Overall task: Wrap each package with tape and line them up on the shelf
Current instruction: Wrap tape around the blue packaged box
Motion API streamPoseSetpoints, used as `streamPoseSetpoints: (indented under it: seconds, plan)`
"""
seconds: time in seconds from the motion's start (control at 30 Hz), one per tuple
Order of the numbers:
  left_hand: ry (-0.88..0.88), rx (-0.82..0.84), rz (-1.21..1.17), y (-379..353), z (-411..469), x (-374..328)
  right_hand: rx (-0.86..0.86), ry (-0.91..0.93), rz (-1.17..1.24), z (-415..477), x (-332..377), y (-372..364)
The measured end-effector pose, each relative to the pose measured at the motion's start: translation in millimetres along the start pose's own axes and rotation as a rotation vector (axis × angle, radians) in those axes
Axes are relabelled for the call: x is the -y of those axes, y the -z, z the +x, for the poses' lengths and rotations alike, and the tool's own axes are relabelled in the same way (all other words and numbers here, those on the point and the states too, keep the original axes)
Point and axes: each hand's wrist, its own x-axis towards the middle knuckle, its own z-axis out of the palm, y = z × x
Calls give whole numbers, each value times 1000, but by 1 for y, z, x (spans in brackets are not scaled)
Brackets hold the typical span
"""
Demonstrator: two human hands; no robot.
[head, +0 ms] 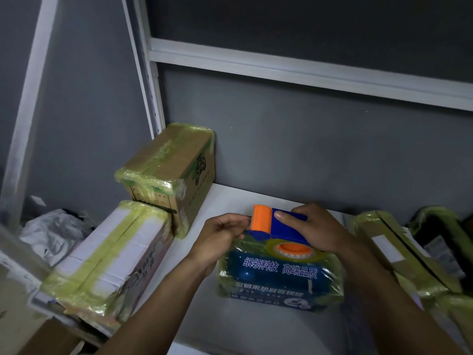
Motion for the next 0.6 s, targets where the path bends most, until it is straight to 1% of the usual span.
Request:
streamPoseSetpoints:
  seconds: [0.1,0.27,0.43,0.53,0.6]
  plan:
    - [-1,-5,55,-4,1,2,4,1,14,-1,-2,1]
    - [11,-30,-23,-9,2,-1,-2,6,18,-3,0,2]
    - [-24,-76,42,-2,8,-4,-16,-25,1,-4,4,1]
    - [-50,-94,120,6,12,-12,1,-30,-30,-4,9,2]
    - [-48,-90,106,9,12,-14,11,-17,-49,-3,14,3]
